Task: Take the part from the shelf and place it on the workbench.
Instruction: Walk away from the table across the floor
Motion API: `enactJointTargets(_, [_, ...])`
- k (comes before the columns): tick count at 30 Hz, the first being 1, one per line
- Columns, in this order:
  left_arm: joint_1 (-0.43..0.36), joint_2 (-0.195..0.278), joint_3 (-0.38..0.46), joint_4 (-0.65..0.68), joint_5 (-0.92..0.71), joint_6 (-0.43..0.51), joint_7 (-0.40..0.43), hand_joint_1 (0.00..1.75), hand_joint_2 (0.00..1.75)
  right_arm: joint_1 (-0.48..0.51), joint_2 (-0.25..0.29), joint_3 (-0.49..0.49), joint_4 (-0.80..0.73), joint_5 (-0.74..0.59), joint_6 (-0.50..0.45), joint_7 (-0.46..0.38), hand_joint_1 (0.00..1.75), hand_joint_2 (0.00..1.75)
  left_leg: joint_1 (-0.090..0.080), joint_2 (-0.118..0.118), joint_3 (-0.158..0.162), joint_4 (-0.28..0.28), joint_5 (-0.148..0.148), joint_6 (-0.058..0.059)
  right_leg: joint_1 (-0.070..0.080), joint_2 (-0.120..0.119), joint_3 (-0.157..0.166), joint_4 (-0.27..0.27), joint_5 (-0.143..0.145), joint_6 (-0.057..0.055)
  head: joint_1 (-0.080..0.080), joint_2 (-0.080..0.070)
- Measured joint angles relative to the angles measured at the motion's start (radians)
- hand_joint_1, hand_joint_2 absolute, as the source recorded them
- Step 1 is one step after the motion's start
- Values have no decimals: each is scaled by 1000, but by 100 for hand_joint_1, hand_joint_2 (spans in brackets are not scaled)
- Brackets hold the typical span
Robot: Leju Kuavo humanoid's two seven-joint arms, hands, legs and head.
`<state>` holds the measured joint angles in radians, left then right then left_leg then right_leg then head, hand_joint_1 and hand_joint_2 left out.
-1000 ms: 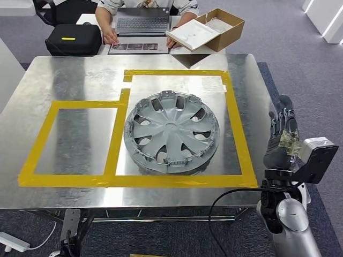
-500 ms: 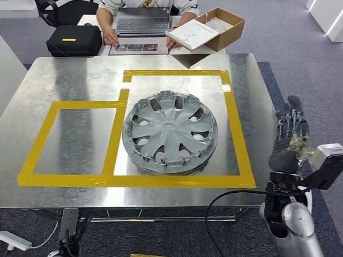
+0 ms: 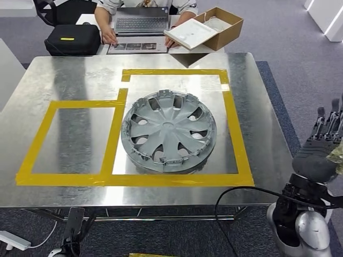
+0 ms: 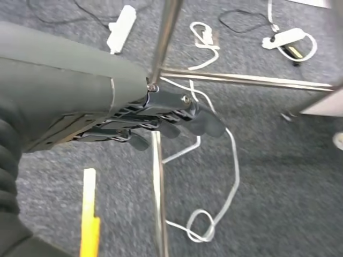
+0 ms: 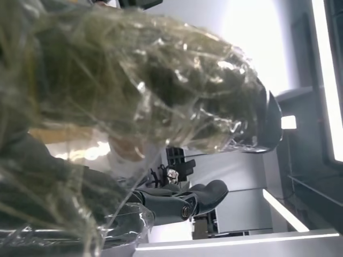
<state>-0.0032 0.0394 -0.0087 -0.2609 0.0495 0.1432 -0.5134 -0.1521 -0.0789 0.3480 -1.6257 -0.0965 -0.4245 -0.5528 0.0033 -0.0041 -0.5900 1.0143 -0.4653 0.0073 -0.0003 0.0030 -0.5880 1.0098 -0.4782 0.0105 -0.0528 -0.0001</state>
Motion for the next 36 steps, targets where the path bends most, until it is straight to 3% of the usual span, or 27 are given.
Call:
enactJointTargets(1, [-1, 0, -2, 0, -2, 2, 0, 0, 0, 1, 1, -4, -9, 0, -1, -2, 0, 0, 1, 1, 0, -3, 4, 4, -1, 0, -3, 2, -3, 6, 0, 0])
enactJointTargets(3, [-4, -1, -6, 0, -5, 5, 1, 0, 0, 4, 2, -10, -23, -1, -1, -1, 0, 0, 6, 3, -1, -11, 12, 14, -2, 0, -24, 48, -44, 17, 4, 0])
enactJointTargets(6, [-8, -2, -13, 0, -6, 6, 2, 0, 0, 17, 3, -17, -34, -2, -4, 2, 0, 0, 6, 6, -10, -12, 19, 20, -5, -1, -100, 239, -151, 27, 7, 0])
enactJointTargets(7, [-8, -2, -14, 0, -6, 6, 2, 0, 0, 22, 3, -18, -35, -3, -5, 2, 0, 0, 6, 6, -14, -12, 22, 21, -7, -1, -115, 285, -166, 30, 7, 0])
enactJointTargets(8, [-8, -2, -15, 0, -6, 6, 2, 0, 0, 26, 3, -21, -37, -3, -6, 2, 0, 0, 6, 7, -18, -11, 26, 20, -8, -1, -110, 292, -162, 31, 8, 0])
enactJointTargets(9, [-9, -3, -16, 0, -6, 6, 2, 0, 0, 28, 3, -22, -39, -3, -6, 2, 0, 0, 6, 7, -21, -11, 29, 18, -10, -1, -83, 256, -139, 32, 8, 0])
enactJointTargets(11, [-9, -4, -16, 0, -6, 6, 2, 0, 0, 29, 3, -24, -44, -3, -6, 3, 0, 0, 6, 6, -24, -10, 34, 11, -13, -3, 12, 104, -84, 33, 8, 0])
enactJointTargets(13, [-10, -3, -16, 0, -6, 6, 2, 0, 0, 30, 3, -25, -49, -3, -6, 3, 0, 0, 3, 6, -27, -9, 41, 1, -12, -2, 77, -1, -59, 28, 6, 0])
enactJointTargets(16, [-11, -2, -16, 0, -6, 7, 2, 0, 0, 32, 3, -26, -54, -3, -6, 3, 0, 0, 4, 5, -32, -8, 53, -18, -11, 2, 78, -16, -48, 11, 4, 0])
enactJointTargets(17, [-11, -2, -17, 0, -6, 7, 2, 0, 0, 32, 3, -26, -55, -3, -6, 3, 0, 0, 5, 5, -37, -1, 44, -24, -12, 1, 74, -17, -42, 3, 4, 0])
enactJointTargets(19, [-11, -2, -19, 0, -7, 7, 2, 0, 0, 32, 4, -26, -58, -3, -6, 3, 0, 0, 7, 5, -61, 65, -16, -33, -13, 0, 63, -19, -30, -15, 2, 0])
enactJointTargets(21, [-12, -2, -20, 0, -7, 7, 2, 0, 0, 33, 6, -26, -59, -3, -6, 4, 0, 0, 7, 5, -102, 193, -98, -38, -10, -1, 47, -19, -18, -23, 0, 0])
enactJointTargets(22, [-12, -2, -20, 0, -7, 7, 2, 0, 0, 34, 6, -26, -59, -3, -5, 5, 0, 0, 7, 5, -115, 244, -122, -39, -8, -1, 39, -18, -12, -24, 0, 0])
enactJointTargets(23, [-12, -2, -20, 0, -7, 7, 2, 0, 0, 35, 6, -26, -59, -4, -5, 6, 0, 0, 6, 5, -112, 265, -127, -37, -5, -1, 30, -17, -6, -25, 0, 0])
enactJointTargets(24, [-12, -2, -20, 0, -7, 7, 3, 0, 0, 36, 6, -26, -59, -4, -4, 6, 0, 0, 6, 5, -91, 248, -115, -33, -2, -1, 22, -16, 0, -25, 0, 0])
enactJointTargets(25, [-13, -2, -20, 0, -7, 7, 3, 0, 0, 36, 6, -26, -59, -4, -4, 7, 0, 0, 4, 4, -54, 197, -90, -26, 1, 0, 15, -15, 6, -25, 0, 0])
enactJointTargets(27, [-15, 1, -21, -1, -7, 8, 4, 0, 0, 36, 6, -26, -59, -4, -4, 8, 0, 0, -3, 3, 37, 58, -52, -4, 6, 0, 6, -14, 15, -23, 1, 0])
enactJointTargets(29, [-17, 4, -23, -1, -7, 8, 5, 0, 0, 36, 7, -26, -60, -4, -3, 9, 0, 0, -11, 2, 82, -21, -42, 11, 6, -2, -1, -14, 25, -14, 1, 0])
enactJointTargets(32, [-19, 4, -23, -1, -8, 8, 5, 0, 0, 40, 7, -27, -63, -4, -3, 11, 0, 0, -11, 4, 77, -39, -24, 19, 4, -2, -12, -10, 28, 5, 1, 0])
enactJointTargets(34, [-20, 1, -23, -1, -8, 9, 6, 0, 0, 42, 7, -30, -64, -4, -3, 11, 0, 0, -5, 8, 63, -48, -5, 27, 2, -2, -37, 44, -28, 17, 5, 0])
enactJointTargets(36, [-21, -1, -23, -1, -9, 9, 7, 0, 0, 46, 8, -33, -65, -4, -4, 12, 0, 0, -5, 9, 40, -48, 11, 31, -3, -2, -77, 167, -118, 28, 8, 0])
